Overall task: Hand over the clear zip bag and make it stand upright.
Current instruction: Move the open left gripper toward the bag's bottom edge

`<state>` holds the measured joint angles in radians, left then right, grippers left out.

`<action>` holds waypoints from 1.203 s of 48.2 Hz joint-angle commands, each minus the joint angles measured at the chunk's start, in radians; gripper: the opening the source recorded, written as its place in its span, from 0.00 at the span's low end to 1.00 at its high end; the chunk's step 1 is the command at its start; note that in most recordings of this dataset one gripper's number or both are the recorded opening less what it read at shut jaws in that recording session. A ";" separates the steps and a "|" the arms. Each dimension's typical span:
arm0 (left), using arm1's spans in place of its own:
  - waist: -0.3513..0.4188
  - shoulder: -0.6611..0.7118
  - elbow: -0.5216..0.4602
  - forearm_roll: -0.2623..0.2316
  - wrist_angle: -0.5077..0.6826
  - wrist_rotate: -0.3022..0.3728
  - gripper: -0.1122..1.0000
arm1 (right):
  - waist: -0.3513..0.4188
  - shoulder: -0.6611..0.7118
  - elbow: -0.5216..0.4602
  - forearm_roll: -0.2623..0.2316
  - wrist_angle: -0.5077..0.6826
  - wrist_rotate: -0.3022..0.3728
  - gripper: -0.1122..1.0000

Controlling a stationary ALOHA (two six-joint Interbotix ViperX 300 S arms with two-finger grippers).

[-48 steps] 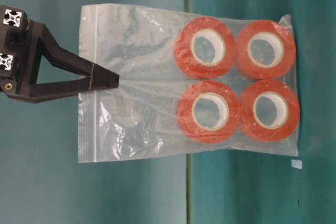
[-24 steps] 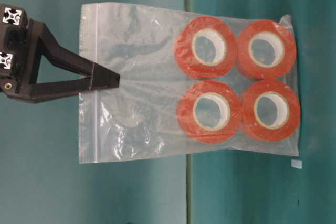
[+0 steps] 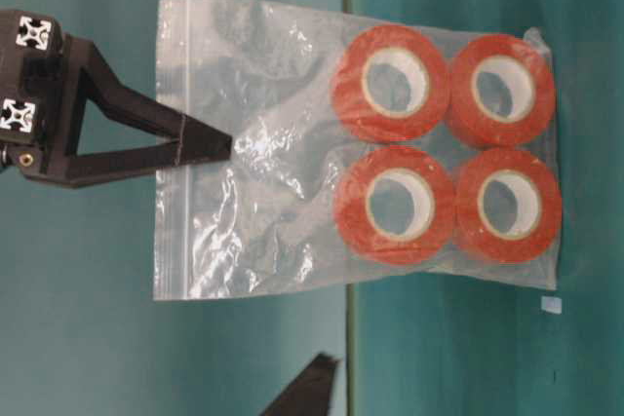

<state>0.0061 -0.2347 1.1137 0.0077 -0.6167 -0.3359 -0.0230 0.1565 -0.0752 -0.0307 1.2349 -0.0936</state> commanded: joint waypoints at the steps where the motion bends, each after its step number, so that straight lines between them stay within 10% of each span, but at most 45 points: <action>1: -0.012 0.046 -0.029 0.002 -0.041 -0.005 0.93 | 0.005 -0.012 -0.006 0.002 -0.009 0.009 0.13; 58: 0.008 0.454 -0.250 0.002 -0.129 0.000 0.97 | 0.008 -0.014 0.003 0.002 -0.006 0.011 0.13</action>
<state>0.0061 0.2056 0.8943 0.0077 -0.7378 -0.3375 -0.0184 0.1565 -0.0660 -0.0307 1.2318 -0.0951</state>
